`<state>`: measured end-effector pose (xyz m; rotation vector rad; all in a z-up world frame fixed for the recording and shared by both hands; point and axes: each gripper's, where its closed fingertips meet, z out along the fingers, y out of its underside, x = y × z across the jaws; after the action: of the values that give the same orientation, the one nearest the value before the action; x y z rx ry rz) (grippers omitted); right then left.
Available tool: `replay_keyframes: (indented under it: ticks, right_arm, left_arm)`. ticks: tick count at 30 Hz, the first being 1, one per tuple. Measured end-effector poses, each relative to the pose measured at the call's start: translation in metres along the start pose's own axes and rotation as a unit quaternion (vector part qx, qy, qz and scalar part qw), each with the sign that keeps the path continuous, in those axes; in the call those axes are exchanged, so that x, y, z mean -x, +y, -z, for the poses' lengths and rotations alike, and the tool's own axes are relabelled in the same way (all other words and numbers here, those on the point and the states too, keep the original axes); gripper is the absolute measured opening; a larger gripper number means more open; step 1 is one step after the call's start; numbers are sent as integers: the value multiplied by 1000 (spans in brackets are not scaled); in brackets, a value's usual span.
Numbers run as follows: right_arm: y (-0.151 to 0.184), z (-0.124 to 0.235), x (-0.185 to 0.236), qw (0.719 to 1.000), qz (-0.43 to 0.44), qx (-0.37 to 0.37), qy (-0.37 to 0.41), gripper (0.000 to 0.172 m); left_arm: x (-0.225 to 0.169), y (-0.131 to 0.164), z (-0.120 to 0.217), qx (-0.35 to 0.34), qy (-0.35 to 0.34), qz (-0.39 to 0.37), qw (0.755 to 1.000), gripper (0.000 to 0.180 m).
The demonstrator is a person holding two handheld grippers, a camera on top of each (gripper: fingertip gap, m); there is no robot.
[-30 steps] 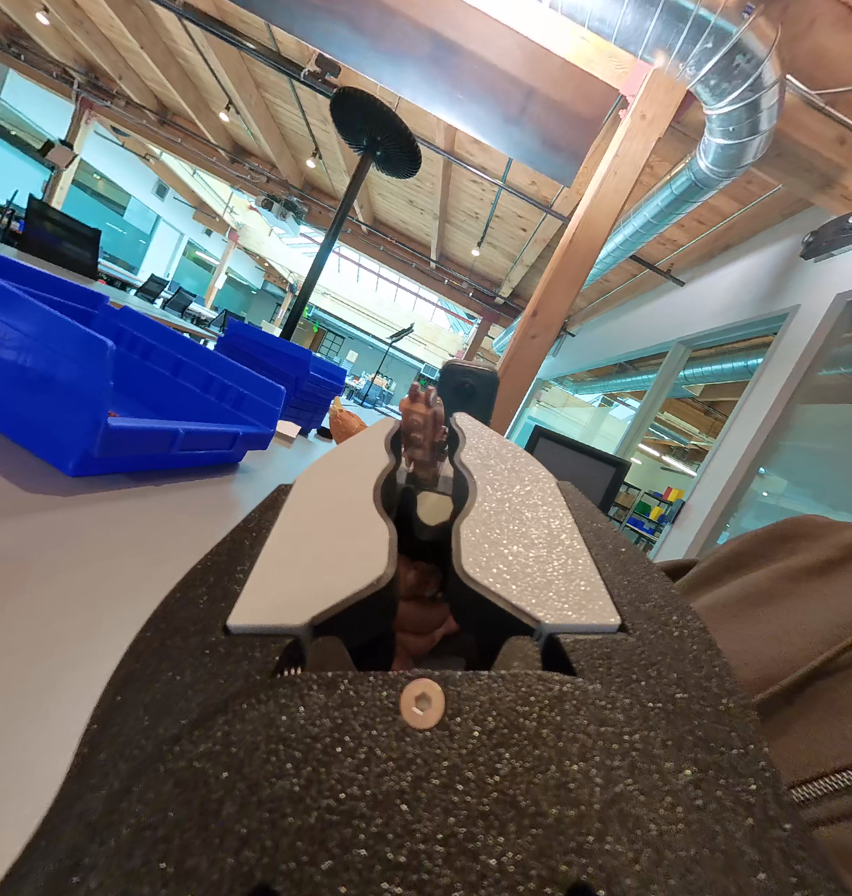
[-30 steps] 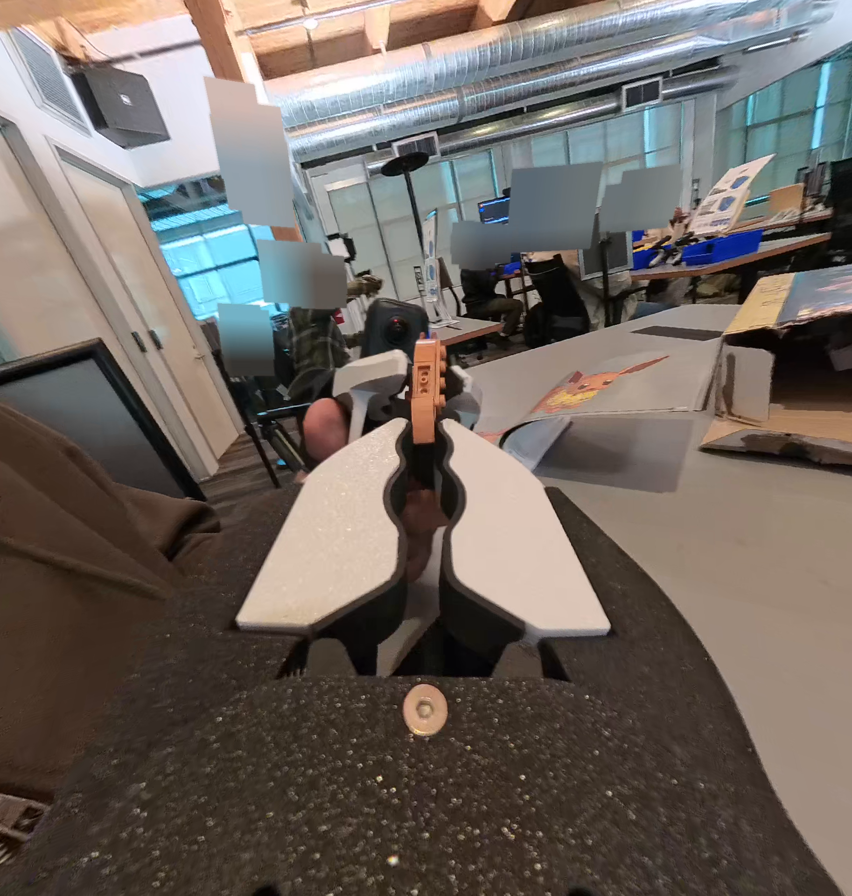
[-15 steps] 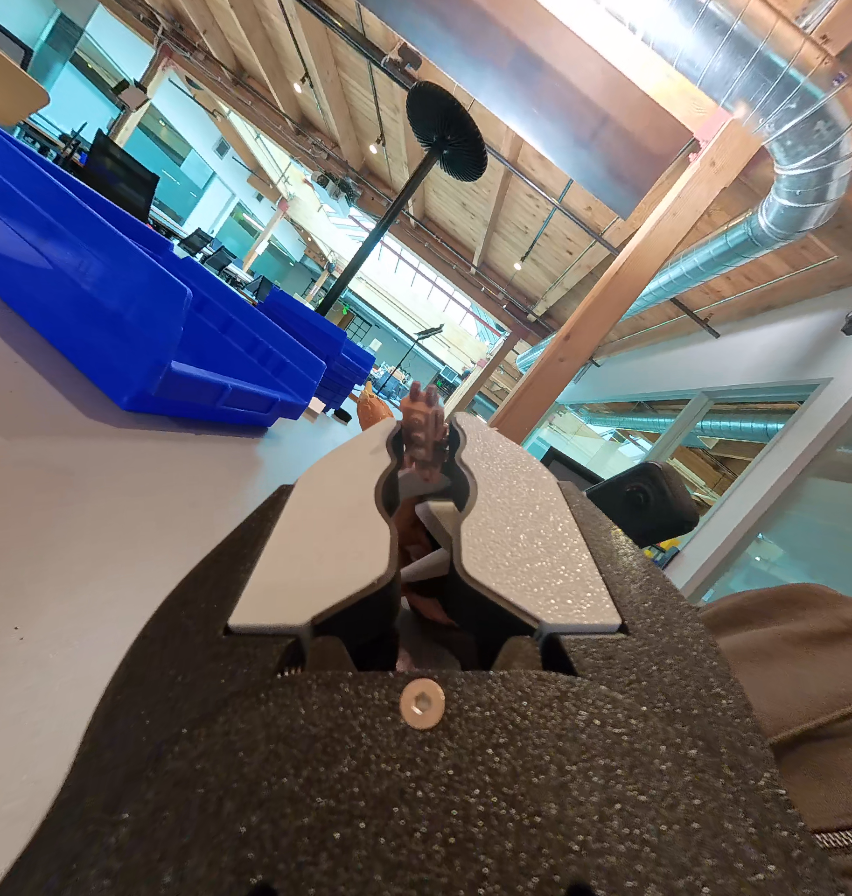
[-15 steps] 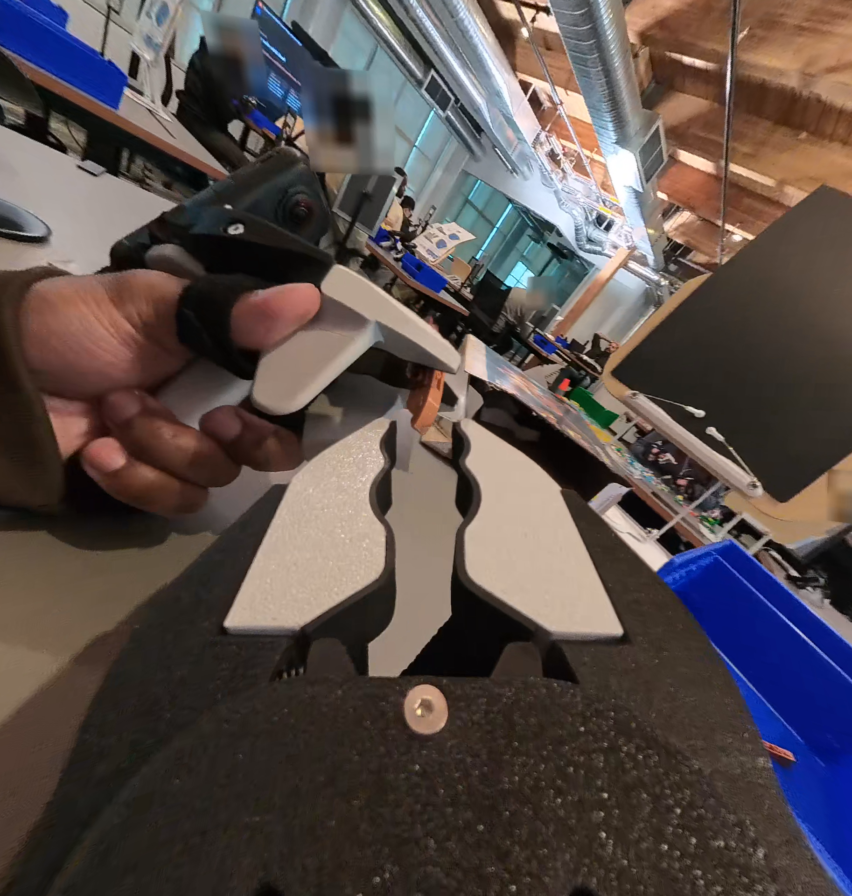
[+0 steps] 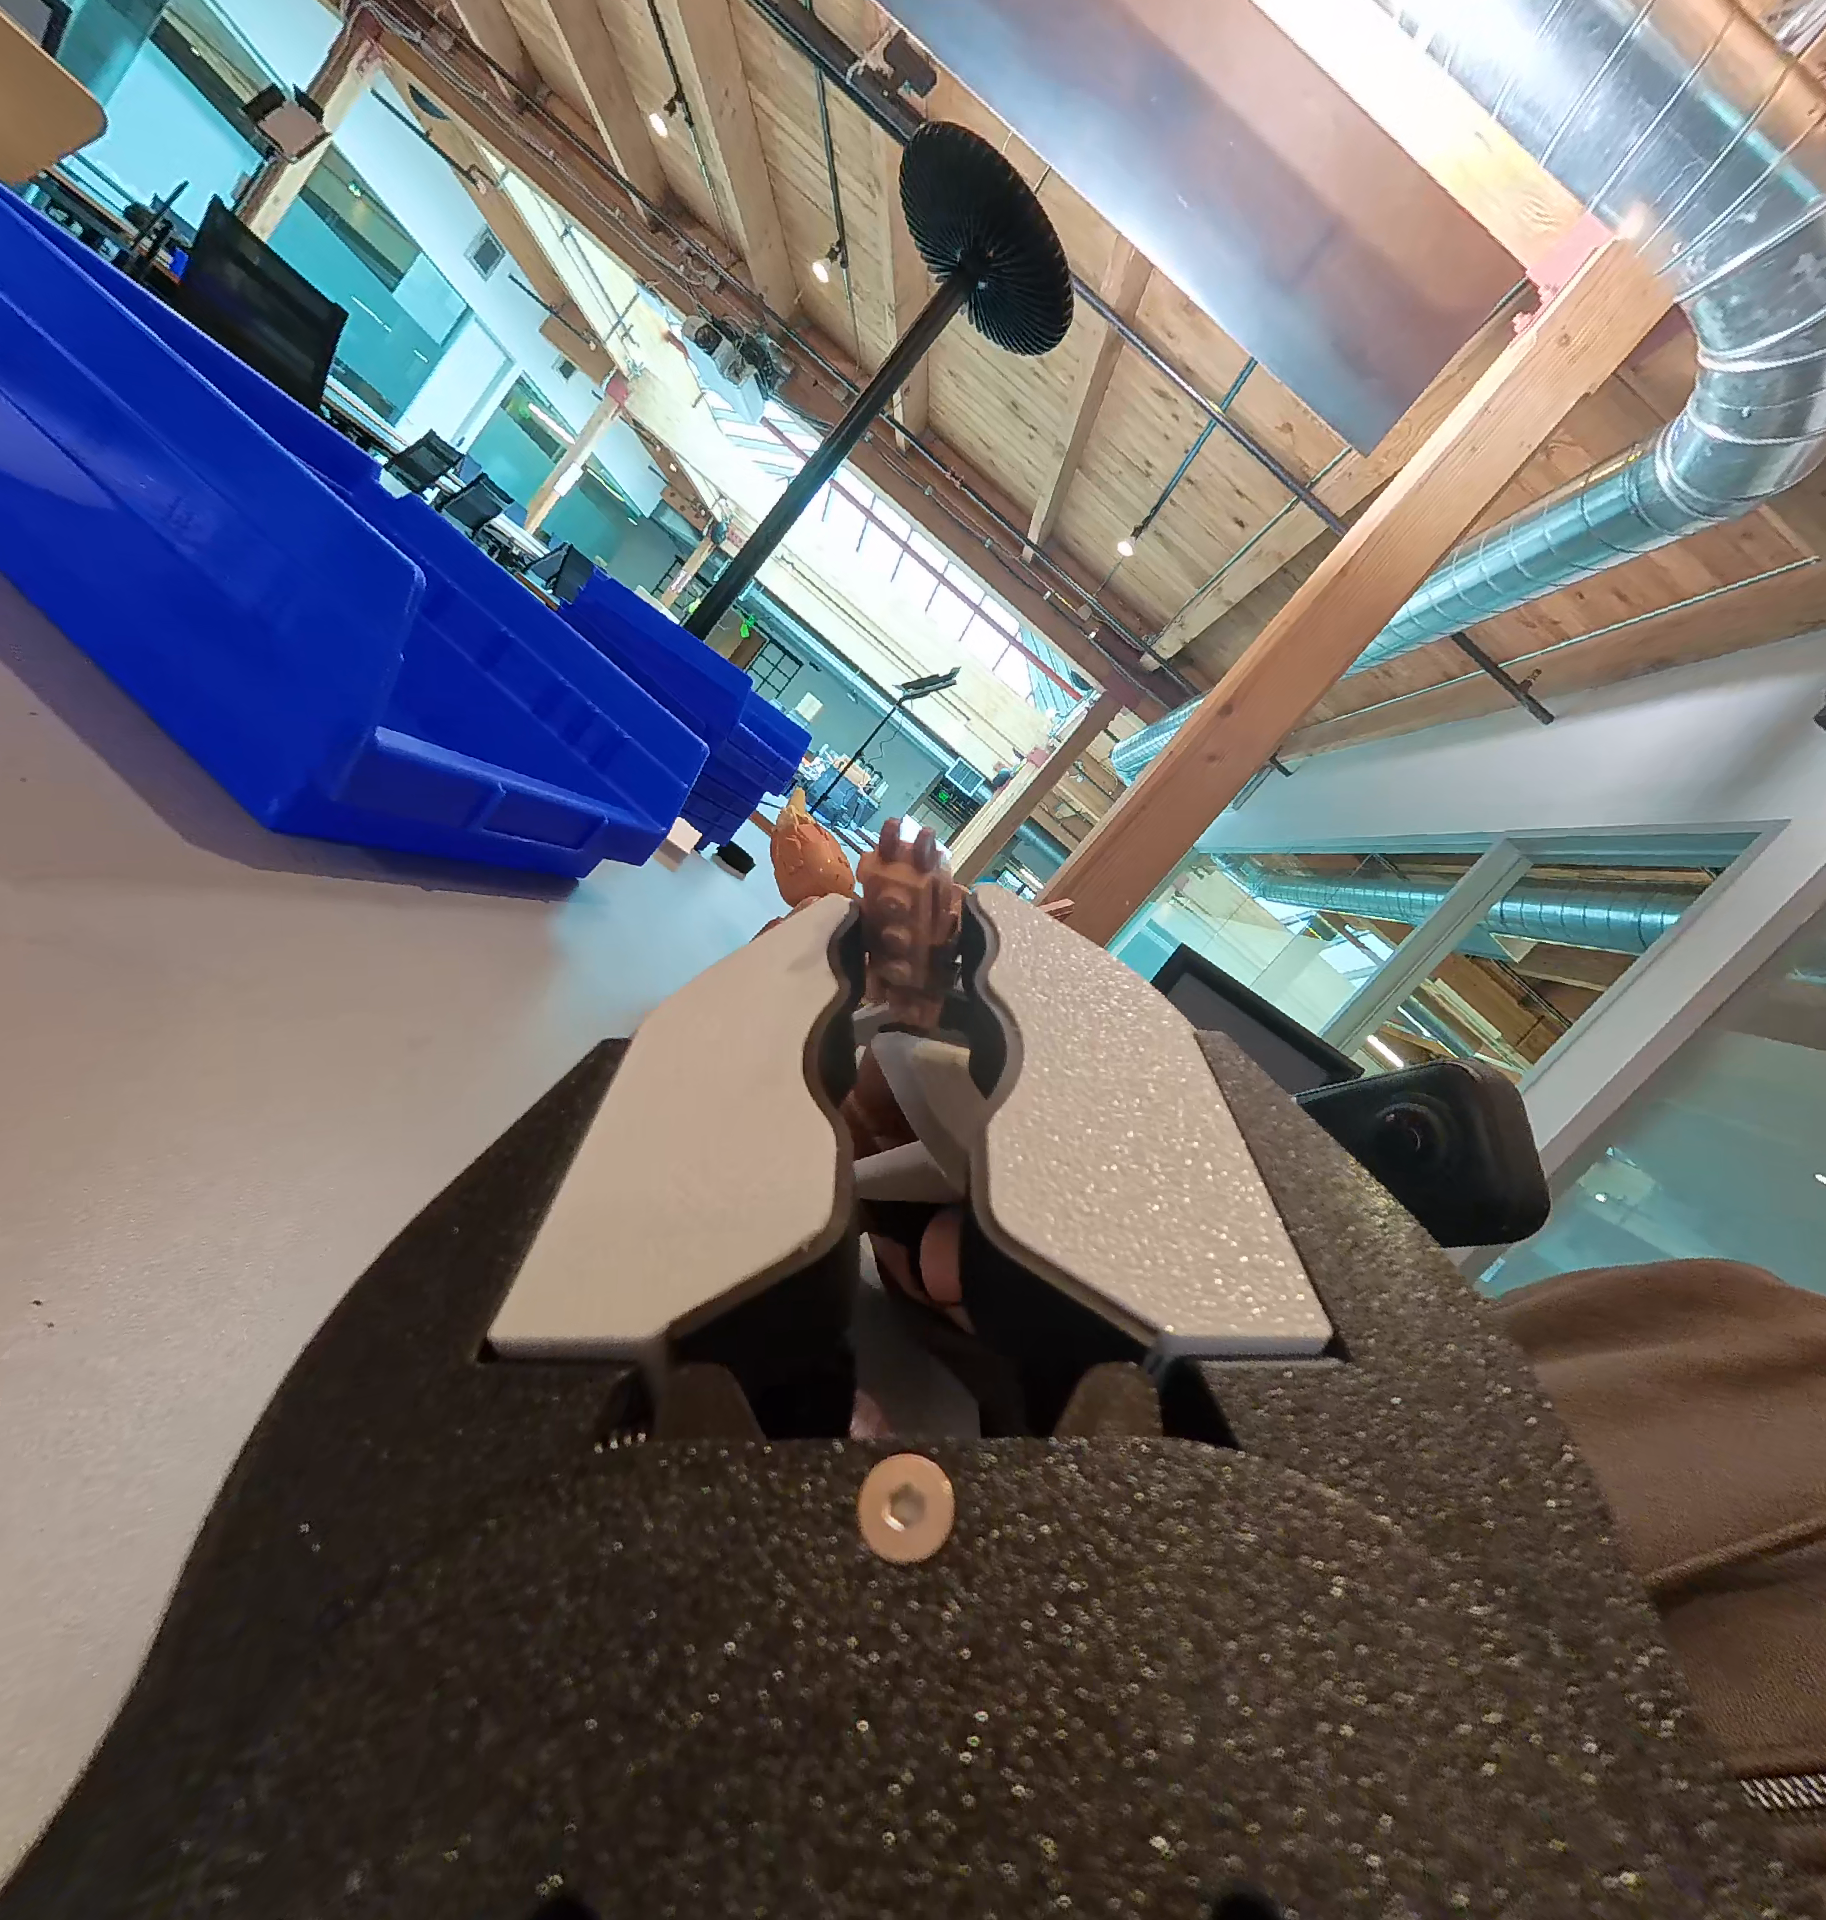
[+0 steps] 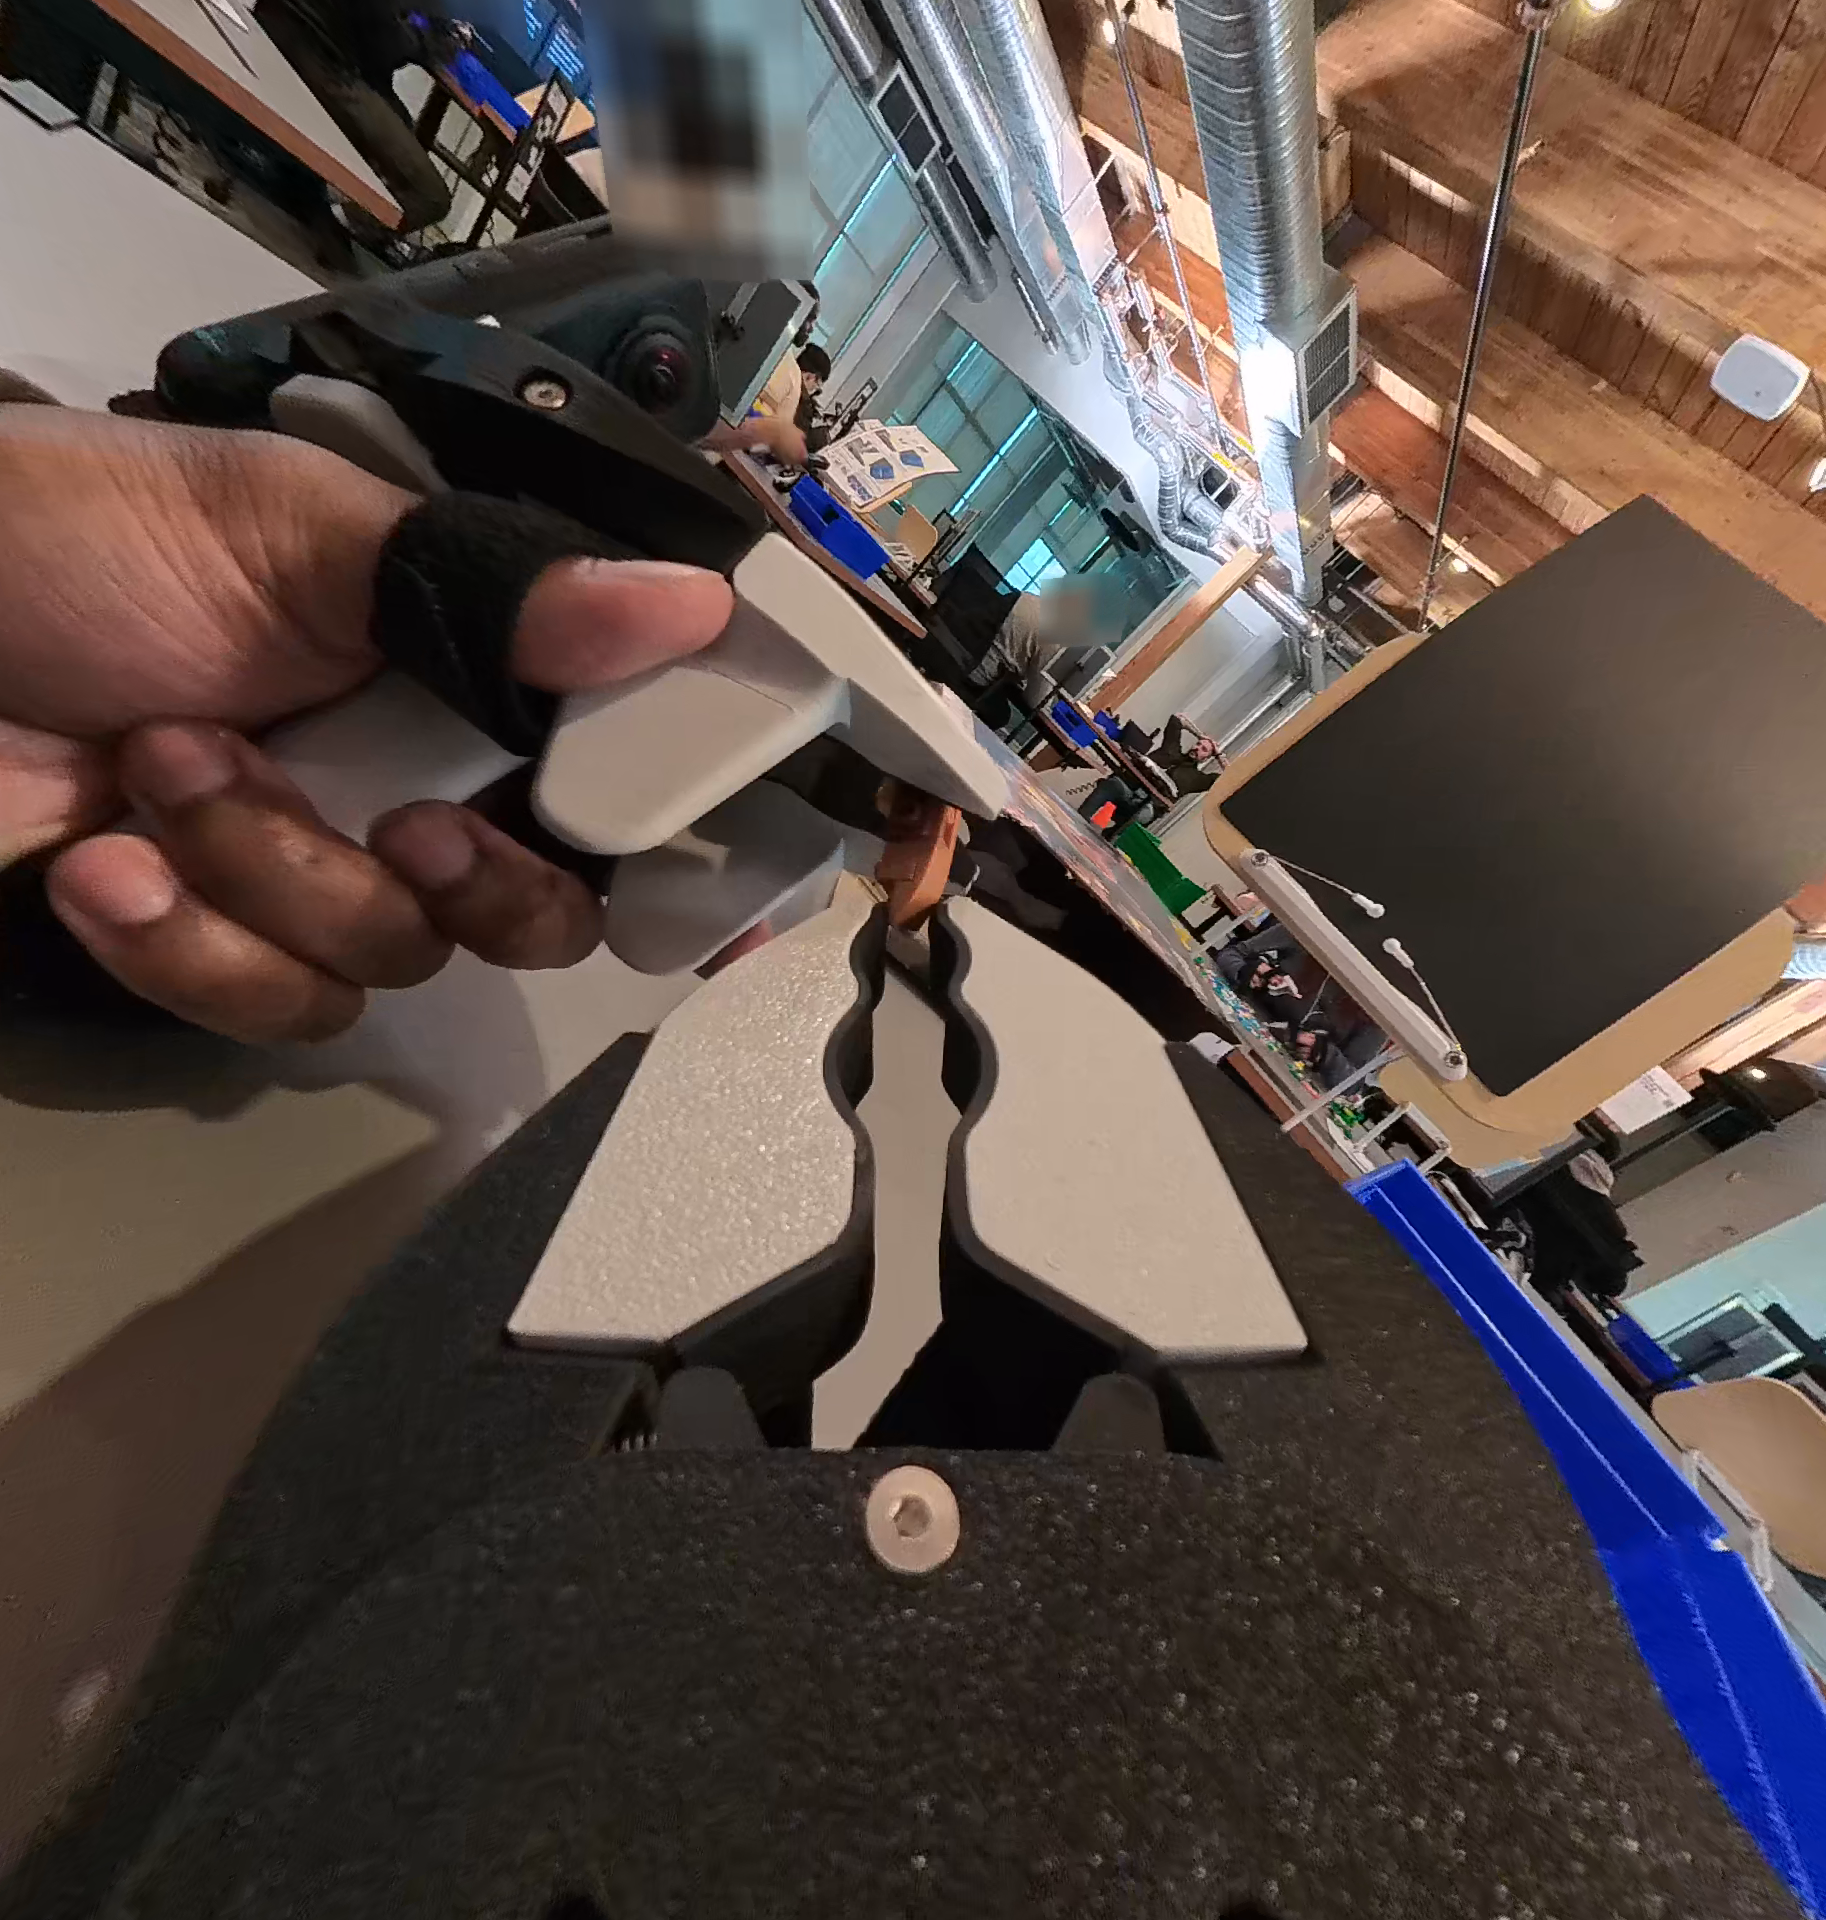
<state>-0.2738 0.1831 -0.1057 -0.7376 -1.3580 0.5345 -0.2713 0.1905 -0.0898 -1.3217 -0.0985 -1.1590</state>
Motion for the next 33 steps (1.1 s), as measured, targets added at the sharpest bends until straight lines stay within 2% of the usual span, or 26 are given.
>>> replay_keyframes:
  ticks: [4, 12, 16, 18, 20, 22, 25, 27, 30, 33]
  right_arm:
    - [0, 1, 0, 996, -82, -13, -39, 7]
    - [-3, 7, -6, 956, -264, -50, -119, 5]
    - [7, 5, -18, 964, -250, -31, -79, 5]
    - [26, 2, -44, 975, -219, 10, -20, 5]
    - [53, 1, -92, 974, -209, 64, 60, 6]
    - [80, 2, -142, 959, -230, 110, 122, 6]
    - [126, -3, -192, 931, -275, 179, 161, 7]
    - [159, -8, -208, 913, -304, 212, 168, 10]
    - [193, -8, -206, 893, -354, 231, 155, 16]
    - [187, 5, -209, 894, -356, 213, 167, 19]
  left_arm:
    - [0, 1, 0, 3, 0, -4, 1000, 18]
    - [0, 1, 0, 4, -5, -11, 1000, 17]
    - [1, -1, 1, -3, -6, -10, 1000, 17]
    - [1, -2, 1, -3, -7, -11, 1000, 17]
    - [1, -1, 1, -2, -8, -13, 1000, 17]
    - [1, 0, 0, 1, -9, -15, 1000, 17]
    - [1, -1, 1, -1, -9, -15, 1000, 17]
    - [1, -1, 1, -2, -10, -14, 1000, 17]
    - [1, -1, 1, -2, -9, -13, 1000, 17]
    - [1, 0, 0, 0, -7, -11, 1000, 17]
